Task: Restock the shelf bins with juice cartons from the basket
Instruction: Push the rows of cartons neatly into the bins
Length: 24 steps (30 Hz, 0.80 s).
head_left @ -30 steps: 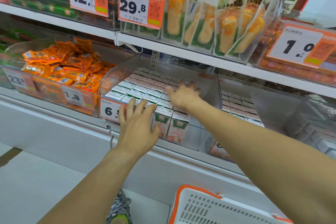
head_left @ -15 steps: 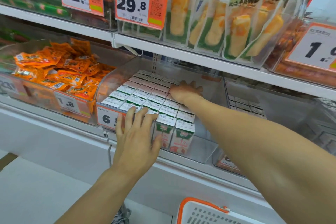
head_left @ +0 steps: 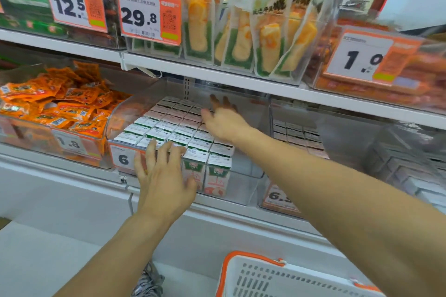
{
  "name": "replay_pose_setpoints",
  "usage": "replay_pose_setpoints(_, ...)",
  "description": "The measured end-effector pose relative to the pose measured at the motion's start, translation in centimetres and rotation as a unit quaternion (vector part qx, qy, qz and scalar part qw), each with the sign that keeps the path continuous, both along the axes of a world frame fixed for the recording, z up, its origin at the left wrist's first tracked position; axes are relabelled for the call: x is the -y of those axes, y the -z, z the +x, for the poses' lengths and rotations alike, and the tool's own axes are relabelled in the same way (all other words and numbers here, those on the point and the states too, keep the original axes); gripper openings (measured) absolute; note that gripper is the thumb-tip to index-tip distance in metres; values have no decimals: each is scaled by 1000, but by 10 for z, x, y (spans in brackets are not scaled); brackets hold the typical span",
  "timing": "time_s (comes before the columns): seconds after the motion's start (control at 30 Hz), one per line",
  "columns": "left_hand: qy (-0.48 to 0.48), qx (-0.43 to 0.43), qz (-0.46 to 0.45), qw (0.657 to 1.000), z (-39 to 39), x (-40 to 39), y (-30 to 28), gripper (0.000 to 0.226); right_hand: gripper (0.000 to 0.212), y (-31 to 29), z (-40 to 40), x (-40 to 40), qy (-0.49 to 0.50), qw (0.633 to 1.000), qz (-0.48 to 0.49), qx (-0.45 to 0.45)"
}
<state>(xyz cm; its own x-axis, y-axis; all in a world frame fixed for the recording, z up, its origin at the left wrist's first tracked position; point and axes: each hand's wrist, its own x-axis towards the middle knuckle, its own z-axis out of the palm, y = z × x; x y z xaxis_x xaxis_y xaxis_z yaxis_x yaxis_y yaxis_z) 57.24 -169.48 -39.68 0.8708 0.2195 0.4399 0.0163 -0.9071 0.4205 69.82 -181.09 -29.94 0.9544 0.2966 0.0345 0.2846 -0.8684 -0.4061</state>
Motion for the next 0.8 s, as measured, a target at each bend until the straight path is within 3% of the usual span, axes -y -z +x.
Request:
replay_pose_setpoints(0.13, 82, 92, -83, 989, -5, 41, -25, 63, 30, -4, -88, 71, -94, 957, 113, 250)
replay_pose_setpoints(0.23, 184, 103, -86, 974, -5, 80, -32, 69, 17, 6, -113, 143, -63, 934, 109, 336)
replay_pose_setpoints(0.3, 218, 53, -62, 973, -2, 105, -29, 84, 26, 9, -103, 182, 14, 959, 36, 280)
replay_pose_setpoints(0.4, 215, -6, -26, 976, 7, 132, -20, 103, 61, 7, -82, 211, 144, 988, -45, 32)
replay_pose_setpoints(0.47, 187, -8, -11, 982, 10, 141, -18, 109, 75, 10, -72, 209, 143, 982, -65, -101)
replay_pose_setpoints(0.5, 175, -5, -13, 984, 12, 143, -17, 111, 76, 14, -70, 202, 129, 979, -97, -126)
replay_pose_setpoints(0.63, 158, 6, -11, 987, 13, 145, -15, 115, 75, 24, -66, 197, 105, 974, -152, -134)
replay_pose_setpoints(0.7, 153, 8, -13, 988, 13, 146, -14, 115, 78, 19, -58, 211, 94, 979, -109, -145)
replay_pose_setpoints(0.8, 140, 13, -19, 990, 14, 148, -13, 116, 75, 10, -23, 227, 162, 984, -27, -67)
